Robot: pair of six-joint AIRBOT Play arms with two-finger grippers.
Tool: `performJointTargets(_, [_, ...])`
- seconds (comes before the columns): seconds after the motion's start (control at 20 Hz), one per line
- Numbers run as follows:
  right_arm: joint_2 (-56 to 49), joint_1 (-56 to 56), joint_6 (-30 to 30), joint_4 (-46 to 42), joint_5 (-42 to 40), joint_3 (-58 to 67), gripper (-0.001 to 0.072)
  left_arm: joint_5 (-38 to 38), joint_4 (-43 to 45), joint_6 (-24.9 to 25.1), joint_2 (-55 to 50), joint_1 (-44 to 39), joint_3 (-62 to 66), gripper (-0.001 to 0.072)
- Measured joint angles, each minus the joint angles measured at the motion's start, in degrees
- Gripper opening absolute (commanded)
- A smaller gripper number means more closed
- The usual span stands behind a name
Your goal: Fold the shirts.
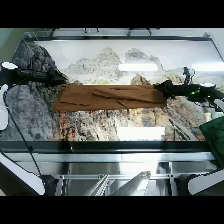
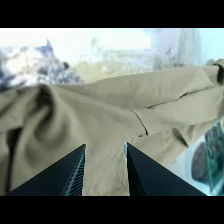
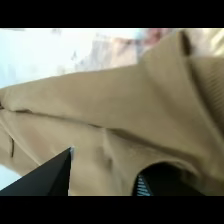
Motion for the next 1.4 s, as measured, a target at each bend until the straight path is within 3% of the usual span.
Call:
performJointTargets(0.05, [0.0, -1.0, -0.8, -0.8, 0.7, 1.0, 0.0642, -1.8, 0.0, -0.2, -1.5, 0.3, 2.8, 0.0276])
performJointTargets(0.3, [0.4, -5.2, 2.5, -11.2, 2.4, 5.8, 0.0642, -7.5, -0.3, -2.1, -2.0, 3.2, 11.2, 0.0272])
performJointTargets(0.35, [0.1, -5.6, 4.0, -13.7, 2.6, 6.3, 0.0643, -7.4, -0.3, -2.4, -0.9, 3.8, 10.7, 0.018])
performJointTargets(0.4, [-0.4, -5.6, 5.2, -15.5, 2.9, 6.6, 0.0643, -7.4, -0.3, -2.6, 0.3, 4.1, 9.8, 0.0021])
performJointTargets(0.5, [-2.1, -4.9, 6.9, -17.9, 4.0, 7.0, 0.0636, -7.1, -0.2, -2.6, 2.8, 4.4, 7.3, -0.0002])
performJointTargets(0.65, [-4.6, -2.1, 7.7, -16.1, 6.4, 7.4, 0.0549, -6.4, -0.2, -1.6, 6.4, 3.1, 3.0, -0.0002])
performJointTargets(0.75, [-5.9, -0.1, 7.5, -15.0, 6.5, 7.5, 0.0025, -6.3, -0.2, -0.6, 9.2, 0.6, -0.5, -0.0002])
performJointTargets(1.0, [-6.8, 1.5, 6.3, -11.0, 11.3, 9.3, 0.0012, -3.9, 0.0, 1.9, 14.4, -11.3, -10.9, -0.0002])
performJointTargets(1.2, [-3.8, -0.2, 6.3, -5.5, 21.2, 11.3, 0.0012, 7.3, 5.2, 2.9, 14.5, -24.5, -15.2, 0.0002])
performJointTargets(1.4, [0.9, -2.2, 6.1, 2.3, 29.2, 11.9, 0.0012, 16.2, 17.9, -2.8, 7.4, -36.3, -8.7, 0.0012])
